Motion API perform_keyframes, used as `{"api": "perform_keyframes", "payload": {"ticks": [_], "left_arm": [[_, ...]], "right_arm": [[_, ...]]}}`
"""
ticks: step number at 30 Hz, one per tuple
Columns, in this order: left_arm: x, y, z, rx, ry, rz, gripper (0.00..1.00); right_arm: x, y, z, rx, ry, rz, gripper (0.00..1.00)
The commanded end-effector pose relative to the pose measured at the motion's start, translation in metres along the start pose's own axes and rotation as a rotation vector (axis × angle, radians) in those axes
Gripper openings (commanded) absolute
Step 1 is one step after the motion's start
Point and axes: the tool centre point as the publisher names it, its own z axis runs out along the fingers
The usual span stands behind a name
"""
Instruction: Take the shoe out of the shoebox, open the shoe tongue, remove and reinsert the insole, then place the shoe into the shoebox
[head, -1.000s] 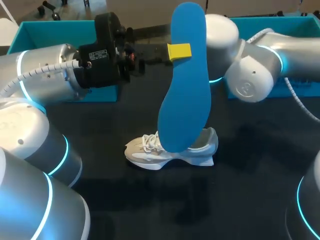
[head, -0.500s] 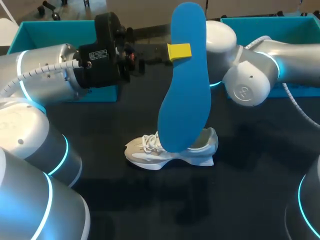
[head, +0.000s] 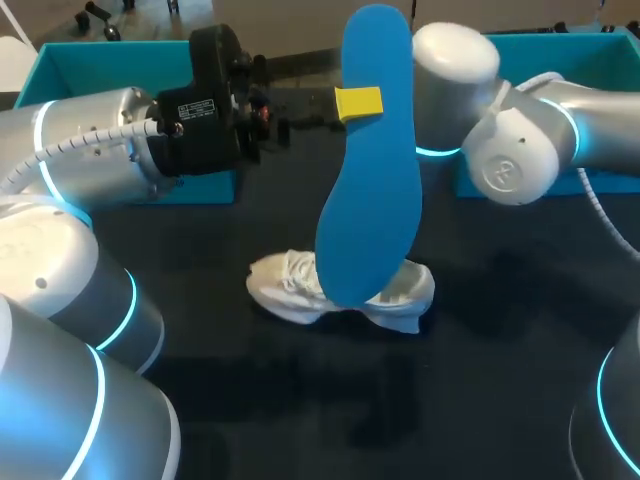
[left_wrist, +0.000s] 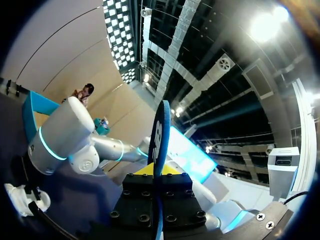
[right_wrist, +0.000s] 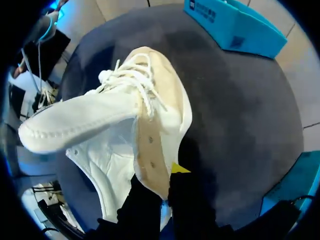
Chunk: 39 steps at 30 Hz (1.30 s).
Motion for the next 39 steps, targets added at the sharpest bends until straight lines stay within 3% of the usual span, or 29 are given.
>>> {"api": "perform_keyframes", "payload": {"ticks": [1,8,11,14,19,33,36,39], "left_arm": [[0.008,0.005,0.002,0.041,-0.004,0.001,0.0],[0.008,0.005,0.002,0.041,-0.004,0.001,0.0],[0.008,0.005,0.002,0.041,-0.004,0.001,0.0],[0.008,0.005,0.002,0.041,-0.004,0.001,0.0],[0.008,0.005,0.002,0.041,-0.004,0.001,0.0],[0.008,0.005,0.002,0.041,-0.004,0.001,0.0],[0.008,0.005,0.002,0.041,-0.004,0.001,0.0],[0.008,0.005,0.002,0.041,-0.004,0.001,0.0]], "right_arm": [[0.002,-0.004,-0.009,-0.058,0.026,0.088,0.0],[0.001,0.006,-0.015,-0.124,0.063,0.266,0.0],[0.001,0.006,-0.016,-0.199,0.029,0.366,0.0],[0.002,0.005,-0.021,-0.194,-0.001,0.445,0.0],[0.003,0.004,-0.029,-0.355,-0.117,0.52,0.0],[0.003,0.004,-0.029,-0.355,-0.117,0.52,0.0],[0.003,-0.002,-0.028,-0.359,-0.123,0.737,0.0],[0.007,0.002,-0.025,-0.395,-0.135,0.806,0.0]]}}
